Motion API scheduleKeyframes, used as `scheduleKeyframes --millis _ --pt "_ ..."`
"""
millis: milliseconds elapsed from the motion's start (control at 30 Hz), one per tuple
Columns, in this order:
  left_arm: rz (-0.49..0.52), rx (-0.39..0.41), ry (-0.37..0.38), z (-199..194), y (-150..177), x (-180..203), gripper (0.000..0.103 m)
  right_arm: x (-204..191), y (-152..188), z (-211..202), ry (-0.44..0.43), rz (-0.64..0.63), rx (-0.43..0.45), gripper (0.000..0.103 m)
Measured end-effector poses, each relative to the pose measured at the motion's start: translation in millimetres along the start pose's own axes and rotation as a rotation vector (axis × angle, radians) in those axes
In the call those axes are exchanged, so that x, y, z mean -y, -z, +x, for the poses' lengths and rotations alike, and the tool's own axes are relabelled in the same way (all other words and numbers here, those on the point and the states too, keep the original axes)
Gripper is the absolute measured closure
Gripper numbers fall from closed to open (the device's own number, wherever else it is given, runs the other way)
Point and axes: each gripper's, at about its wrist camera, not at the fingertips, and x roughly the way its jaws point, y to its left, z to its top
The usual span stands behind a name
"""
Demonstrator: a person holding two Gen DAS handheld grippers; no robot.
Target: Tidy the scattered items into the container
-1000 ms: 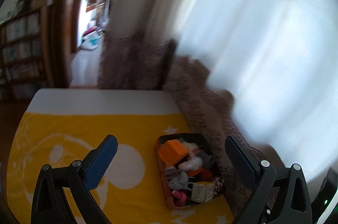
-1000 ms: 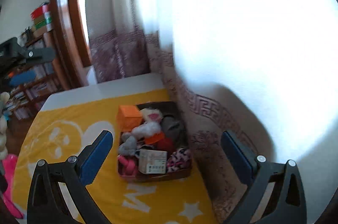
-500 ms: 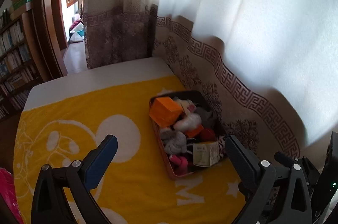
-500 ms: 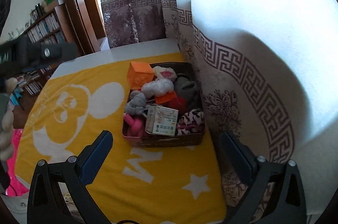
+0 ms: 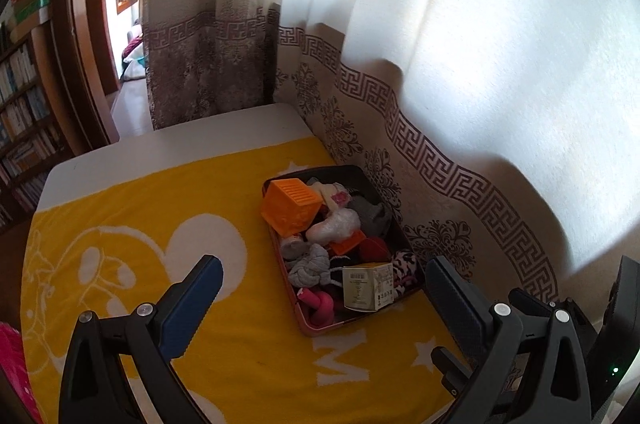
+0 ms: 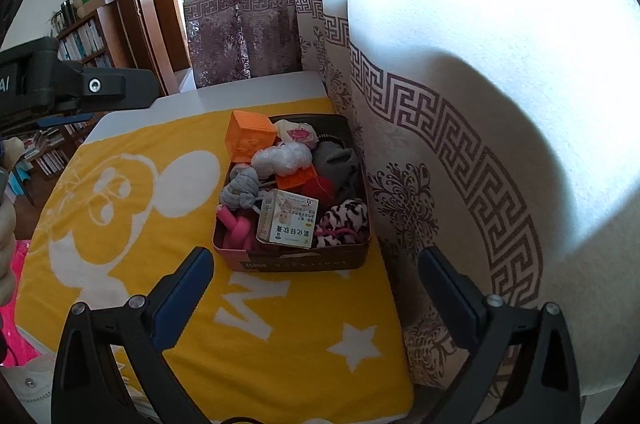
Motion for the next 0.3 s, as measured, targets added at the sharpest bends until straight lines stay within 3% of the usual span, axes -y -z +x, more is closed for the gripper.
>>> scheduleKeyframes --millis 300 --pt "0.050 -0.012 -0.011 5 5 15 0.000 4 5 2 0.009 0.010 -0.003 0.001"
